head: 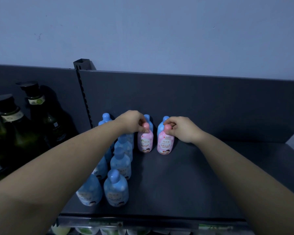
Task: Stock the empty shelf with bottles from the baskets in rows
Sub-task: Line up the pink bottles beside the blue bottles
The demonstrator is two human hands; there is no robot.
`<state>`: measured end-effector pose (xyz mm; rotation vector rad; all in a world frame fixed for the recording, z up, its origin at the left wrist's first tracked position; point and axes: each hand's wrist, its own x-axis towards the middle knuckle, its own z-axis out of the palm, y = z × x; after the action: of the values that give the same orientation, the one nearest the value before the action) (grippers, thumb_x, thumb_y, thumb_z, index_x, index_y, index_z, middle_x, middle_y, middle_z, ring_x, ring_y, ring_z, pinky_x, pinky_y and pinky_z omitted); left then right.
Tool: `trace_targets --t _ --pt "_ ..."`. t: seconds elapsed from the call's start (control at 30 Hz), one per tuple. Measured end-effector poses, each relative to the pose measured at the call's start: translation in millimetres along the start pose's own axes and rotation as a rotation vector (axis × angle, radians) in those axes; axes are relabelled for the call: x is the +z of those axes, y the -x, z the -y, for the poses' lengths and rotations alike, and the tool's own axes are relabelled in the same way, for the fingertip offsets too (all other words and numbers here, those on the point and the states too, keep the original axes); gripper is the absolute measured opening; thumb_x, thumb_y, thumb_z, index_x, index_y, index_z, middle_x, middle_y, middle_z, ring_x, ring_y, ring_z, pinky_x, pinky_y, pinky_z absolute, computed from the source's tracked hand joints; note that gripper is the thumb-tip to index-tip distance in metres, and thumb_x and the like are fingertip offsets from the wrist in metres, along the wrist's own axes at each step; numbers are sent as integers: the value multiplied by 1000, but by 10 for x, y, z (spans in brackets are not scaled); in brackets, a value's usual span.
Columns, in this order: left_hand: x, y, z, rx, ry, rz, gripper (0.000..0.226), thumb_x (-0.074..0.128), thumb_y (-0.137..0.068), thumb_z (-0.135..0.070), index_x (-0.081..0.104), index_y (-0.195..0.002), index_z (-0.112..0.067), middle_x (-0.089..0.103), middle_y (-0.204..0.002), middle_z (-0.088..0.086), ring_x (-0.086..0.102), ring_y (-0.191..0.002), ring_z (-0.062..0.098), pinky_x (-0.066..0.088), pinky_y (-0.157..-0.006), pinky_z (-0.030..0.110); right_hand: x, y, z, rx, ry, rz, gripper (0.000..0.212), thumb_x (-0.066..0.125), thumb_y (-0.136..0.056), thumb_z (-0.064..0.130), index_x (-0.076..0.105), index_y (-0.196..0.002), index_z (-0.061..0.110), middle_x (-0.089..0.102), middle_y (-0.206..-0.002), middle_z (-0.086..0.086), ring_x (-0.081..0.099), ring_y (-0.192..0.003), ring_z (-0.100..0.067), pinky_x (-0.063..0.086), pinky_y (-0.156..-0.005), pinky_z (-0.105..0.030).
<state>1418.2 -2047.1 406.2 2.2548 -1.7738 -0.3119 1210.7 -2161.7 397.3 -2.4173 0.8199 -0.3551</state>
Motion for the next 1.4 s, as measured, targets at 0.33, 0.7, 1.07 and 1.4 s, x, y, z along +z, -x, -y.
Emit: trace_targets --t 0.33,0.7,1.07,1.4 --pt "-2 -12 -50 -25 -32 34 37 74 -79 -51 68 -98 -20 66 -91 -5 60 -86 15 52 -78 35 -5 21 15 33 13 16 28 67 -86 19 66 -114 25 65 -99 9 60 -81 -2 48 -80 -22" --pt "-53 77 -83 -51 -23 63 69 75 -72 -62 58 -126 -22 64 -101 -10 59 -95 15 50 -84 33 -48 96 112 30 137 19 33 57 -93 28 60 -125 22 62 -113 6 59 -95 -12 49 -88 -29" --pt "-248 512 -330 -195 -466 -116 90 53 -85 -68 23 -153 -18 24 -159 5 20 -147 25 17 -116 51 -142 148 510 -151 793 -68 72 53 -91 50 26 -150 21 28 -155 2 29 -139 -25 35 -105 -46" --pt "-516 1613 43 -503 -567 -196 98 46 -92 -63 -2 -156 -8 -4 -164 8 -2 -151 25 5 -121 49 179 133 1428 -417 881 -134 79 48 -96 42 4 -156 15 5 -165 0 4 -151 -22 11 -121 -47"
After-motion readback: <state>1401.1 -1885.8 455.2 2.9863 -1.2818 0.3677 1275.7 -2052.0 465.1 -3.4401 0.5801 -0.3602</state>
